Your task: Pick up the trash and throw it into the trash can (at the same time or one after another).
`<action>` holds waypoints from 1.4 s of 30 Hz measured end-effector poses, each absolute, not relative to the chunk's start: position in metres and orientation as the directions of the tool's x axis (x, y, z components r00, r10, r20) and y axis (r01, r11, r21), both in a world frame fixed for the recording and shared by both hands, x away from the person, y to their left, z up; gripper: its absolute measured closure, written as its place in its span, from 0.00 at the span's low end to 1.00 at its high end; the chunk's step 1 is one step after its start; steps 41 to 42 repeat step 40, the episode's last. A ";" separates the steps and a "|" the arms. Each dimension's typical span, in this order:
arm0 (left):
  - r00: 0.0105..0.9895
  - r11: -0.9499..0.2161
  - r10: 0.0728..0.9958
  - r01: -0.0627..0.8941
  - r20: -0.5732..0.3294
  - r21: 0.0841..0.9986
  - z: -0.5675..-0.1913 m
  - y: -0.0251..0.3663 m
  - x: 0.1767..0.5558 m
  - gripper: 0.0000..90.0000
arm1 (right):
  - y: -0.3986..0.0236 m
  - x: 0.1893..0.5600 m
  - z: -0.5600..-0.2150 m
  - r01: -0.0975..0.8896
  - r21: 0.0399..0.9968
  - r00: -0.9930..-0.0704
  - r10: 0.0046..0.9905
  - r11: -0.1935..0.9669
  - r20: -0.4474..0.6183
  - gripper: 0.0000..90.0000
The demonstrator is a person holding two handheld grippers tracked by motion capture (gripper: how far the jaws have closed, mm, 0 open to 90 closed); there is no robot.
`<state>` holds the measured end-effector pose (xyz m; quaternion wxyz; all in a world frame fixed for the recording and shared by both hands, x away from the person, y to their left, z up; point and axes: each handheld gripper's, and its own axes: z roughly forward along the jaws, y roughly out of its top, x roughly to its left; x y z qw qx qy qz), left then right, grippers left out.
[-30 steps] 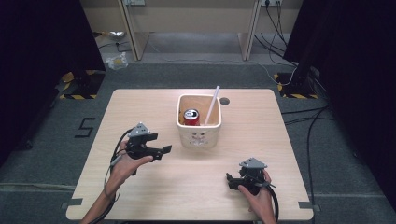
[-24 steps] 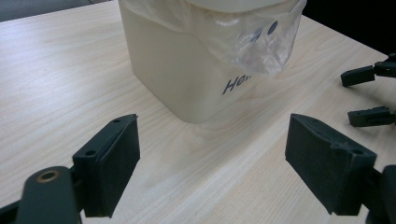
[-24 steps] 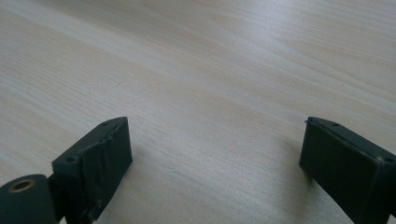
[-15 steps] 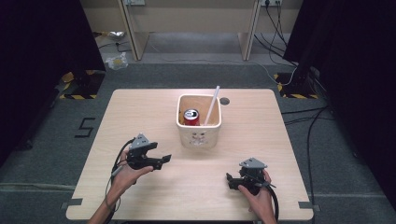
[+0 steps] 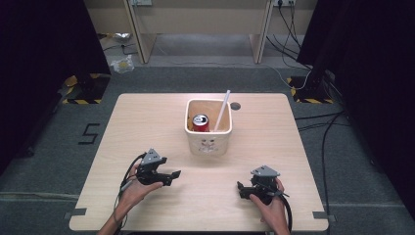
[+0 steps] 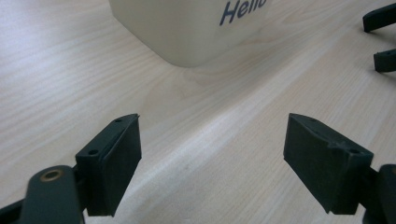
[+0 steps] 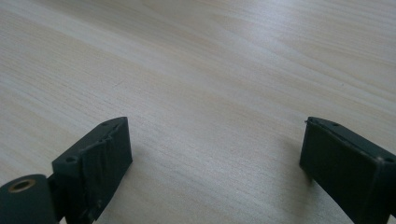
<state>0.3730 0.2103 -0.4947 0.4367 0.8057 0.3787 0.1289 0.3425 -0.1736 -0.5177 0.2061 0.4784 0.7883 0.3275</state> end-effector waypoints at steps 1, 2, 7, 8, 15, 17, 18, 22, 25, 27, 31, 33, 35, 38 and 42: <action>0.680 -0.331 0.722 0.498 -0.124 0.802 -0.496 0.210 0.372 0.21 | -0.174 0.342 -0.518 0.620 0.713 -0.457 0.890 0.327 -0.011 0.10; 0.683 -0.335 0.720 0.498 -0.124 0.800 -0.498 0.209 0.372 0.21 | -0.174 0.342 -0.518 0.619 0.713 -0.457 0.889 0.328 -0.012 0.10; 0.690 -0.353 0.714 0.501 -0.119 0.790 -0.504 0.207 0.369 0.21 | -0.174 0.342 -0.518 0.620 0.713 -0.457 0.890 0.327 -0.011 0.10; 0.692 -0.360 0.712 0.503 -0.117 0.786 -0.506 0.207 0.368 0.21 | -0.174 0.342 -0.518 0.620 0.713 -0.457 0.890 0.327 -0.011 0.10; 0.699 -0.380 0.706 0.510 -0.115 0.771 -0.514 0.207 0.363 0.21 | -0.174 0.342 -0.518 0.620 0.713 -0.457 0.890 0.327 -0.011 0.10; 0.698 -0.381 0.707 0.513 -0.115 0.769 -0.517 0.208 0.360 0.21 | -0.174 0.342 -0.518 0.620 0.714 -0.457 0.890 0.327 -0.011 0.10; 0.696 -0.380 0.709 0.517 -0.117 0.767 -0.518 0.208 0.359 0.21 | -0.174 0.342 -0.518 0.620 0.713 -0.457 0.890 0.327 -0.011 0.10; 0.697 -0.392 0.709 0.516 -0.107 0.761 -0.522 0.212 0.354 0.21 | -0.174 0.342 -0.518 0.619 0.714 -0.457 0.889 0.327 -0.012 0.10; 0.697 -0.399 0.711 0.513 -0.097 0.760 -0.521 0.214 0.351 0.21 | -0.174 0.342 -0.518 0.620 0.714 -0.456 0.890 0.327 -0.011 0.10; 0.700 -0.408 0.708 0.510 -0.090 0.757 -0.521 0.215 0.349 0.21 | -0.173 0.342 -0.518 0.620 0.714 -0.456 0.890 0.327 -0.011 0.10; 0.704 -0.426 0.707 0.494 -0.062 0.758 -0.522 0.215 0.346 0.20 | -0.173 0.342 -0.518 0.619 0.714 -0.457 0.890 0.327 -0.011 0.10; 0.701 -0.439 0.712 0.490 -0.042 0.753 -0.522 0.214 0.344 0.20 | -0.173 0.342 -0.518 0.619 0.714 -0.456 0.890 0.327 -0.011 0.10; 0.700 -0.451 0.713 0.482 -0.021 0.751 -0.523 0.212 0.343 0.20 | -0.174 0.342 -0.518 0.619 0.714 -0.457 0.890 0.327 -0.011 0.10; 0.694 -0.448 0.720 0.486 -0.020 0.750 -0.523 0.213 0.343 0.19 | -0.173 0.342 -0.518 0.619 0.714 -0.456 0.890 0.327 -0.012 0.10; 0.687 -0.444 0.727 0.491 -0.019 0.750 -0.523 0.213 0.343 0.19 | -0.173 0.342 -0.518 0.618 0.714 -0.457 0.889 0.328 -0.013 0.10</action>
